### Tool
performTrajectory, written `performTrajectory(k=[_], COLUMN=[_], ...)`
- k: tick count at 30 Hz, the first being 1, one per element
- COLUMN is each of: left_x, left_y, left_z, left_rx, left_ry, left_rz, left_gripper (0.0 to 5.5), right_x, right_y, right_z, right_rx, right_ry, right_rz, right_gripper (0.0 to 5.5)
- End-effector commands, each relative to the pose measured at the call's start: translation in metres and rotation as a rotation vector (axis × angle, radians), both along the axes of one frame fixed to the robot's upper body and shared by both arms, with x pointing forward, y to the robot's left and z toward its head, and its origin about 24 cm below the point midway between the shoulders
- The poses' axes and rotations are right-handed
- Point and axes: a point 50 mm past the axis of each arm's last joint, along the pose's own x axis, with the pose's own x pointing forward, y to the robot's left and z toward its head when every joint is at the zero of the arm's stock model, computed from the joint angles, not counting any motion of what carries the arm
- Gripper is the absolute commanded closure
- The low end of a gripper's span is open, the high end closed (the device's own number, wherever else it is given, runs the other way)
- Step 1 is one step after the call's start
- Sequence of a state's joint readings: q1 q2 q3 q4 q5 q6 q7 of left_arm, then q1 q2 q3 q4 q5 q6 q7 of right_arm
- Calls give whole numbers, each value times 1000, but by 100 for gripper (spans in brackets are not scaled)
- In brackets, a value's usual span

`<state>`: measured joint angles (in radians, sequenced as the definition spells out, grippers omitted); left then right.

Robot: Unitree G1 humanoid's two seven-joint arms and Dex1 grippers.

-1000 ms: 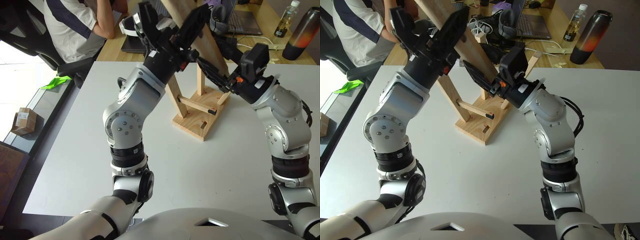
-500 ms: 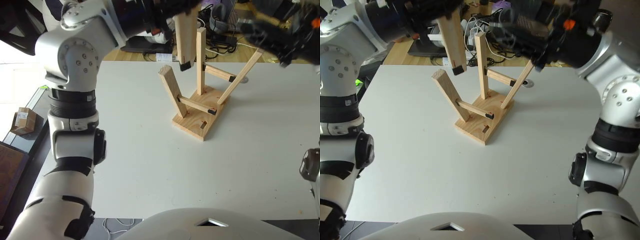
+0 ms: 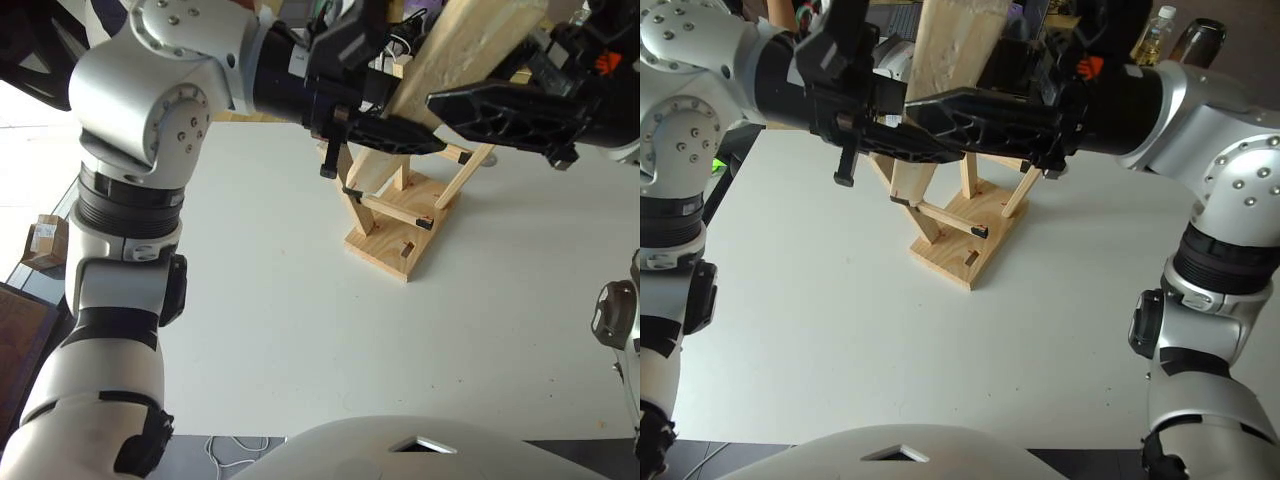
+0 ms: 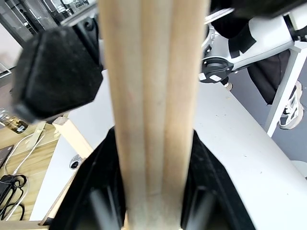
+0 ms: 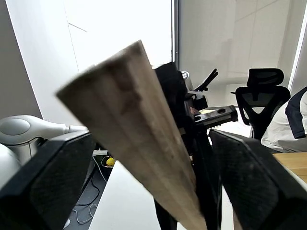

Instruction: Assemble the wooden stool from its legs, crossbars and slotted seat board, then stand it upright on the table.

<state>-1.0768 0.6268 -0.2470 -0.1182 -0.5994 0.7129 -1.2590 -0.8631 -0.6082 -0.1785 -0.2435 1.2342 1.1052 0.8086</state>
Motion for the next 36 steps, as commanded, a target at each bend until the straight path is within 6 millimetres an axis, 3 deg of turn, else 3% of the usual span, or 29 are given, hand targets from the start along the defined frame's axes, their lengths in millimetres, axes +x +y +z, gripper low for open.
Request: performTrajectory(k=[1, 12, 21, 25, 30, 34, 36], left_x=[-3, -7, -6, 4, 7, -2, 19], left_y=[2, -1, -6, -4, 55, 124, 171], left_z=[-1, -5, 5, 27, 53, 57, 63], left_rx=[1, 2, -55, -233, -440, -656, -892], left_ry=[17, 41, 17, -37, -202, -179, -221], left_rz=[-3, -14, 18, 113, 305, 516, 819], left_gripper=[447, 447, 447, 355, 280, 217, 186], right_x=[-5, -5, -2, 3, 13, 17, 21], right_y=[1, 4, 6, 2, -17, -43, -53], right_z=[-2, -4, -2, 1, 13, 19, 19], right_rx=[-17, -11, 23, 74, 209, 280, 297], right_ry=[8, -14, -50, -61, -94, -90, -88], right_rz=[10, -13, -59, -103, -260, -390, -466], right_gripper=[195, 387, 410, 446, 448, 449, 449])
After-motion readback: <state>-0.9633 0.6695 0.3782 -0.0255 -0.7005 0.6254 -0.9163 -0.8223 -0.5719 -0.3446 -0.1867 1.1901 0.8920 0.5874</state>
